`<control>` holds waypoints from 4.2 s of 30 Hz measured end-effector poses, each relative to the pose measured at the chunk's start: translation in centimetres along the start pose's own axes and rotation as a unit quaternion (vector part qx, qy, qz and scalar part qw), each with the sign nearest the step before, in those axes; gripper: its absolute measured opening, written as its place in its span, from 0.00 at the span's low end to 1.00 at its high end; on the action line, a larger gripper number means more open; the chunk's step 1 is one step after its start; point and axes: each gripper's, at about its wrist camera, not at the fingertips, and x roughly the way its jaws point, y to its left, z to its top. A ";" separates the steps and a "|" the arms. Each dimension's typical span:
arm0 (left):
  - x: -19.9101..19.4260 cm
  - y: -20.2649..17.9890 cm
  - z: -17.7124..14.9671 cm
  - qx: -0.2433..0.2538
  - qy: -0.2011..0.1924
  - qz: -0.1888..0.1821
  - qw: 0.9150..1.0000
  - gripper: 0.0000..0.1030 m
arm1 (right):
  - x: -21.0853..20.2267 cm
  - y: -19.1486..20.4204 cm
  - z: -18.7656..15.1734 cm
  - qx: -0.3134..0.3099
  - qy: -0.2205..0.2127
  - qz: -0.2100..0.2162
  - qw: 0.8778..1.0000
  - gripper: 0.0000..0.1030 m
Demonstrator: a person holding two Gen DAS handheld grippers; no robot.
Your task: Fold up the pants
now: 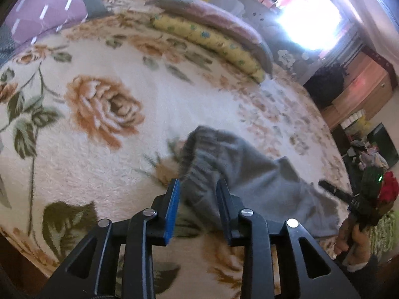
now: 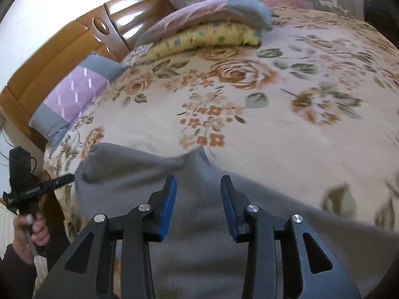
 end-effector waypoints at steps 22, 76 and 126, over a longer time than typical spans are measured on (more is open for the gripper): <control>7.7 -22.0 -8.2 0.270 0.158 -0.115 0.943 0.50 | -17.0 -14.6 -13.5 0.227 -0.069 -0.164 0.958 0.51; 25.3 -48.4 -13.7 0.596 0.281 -0.125 0.742 0.47 | -18.8 -19.4 -18.6 0.366 -0.148 -0.140 0.908 0.56; 19.5 -36.4 -5.6 0.328 0.247 -0.312 0.857 0.21 | -15.1 -8.4 -12.6 0.176 -0.147 -0.072 0.971 0.17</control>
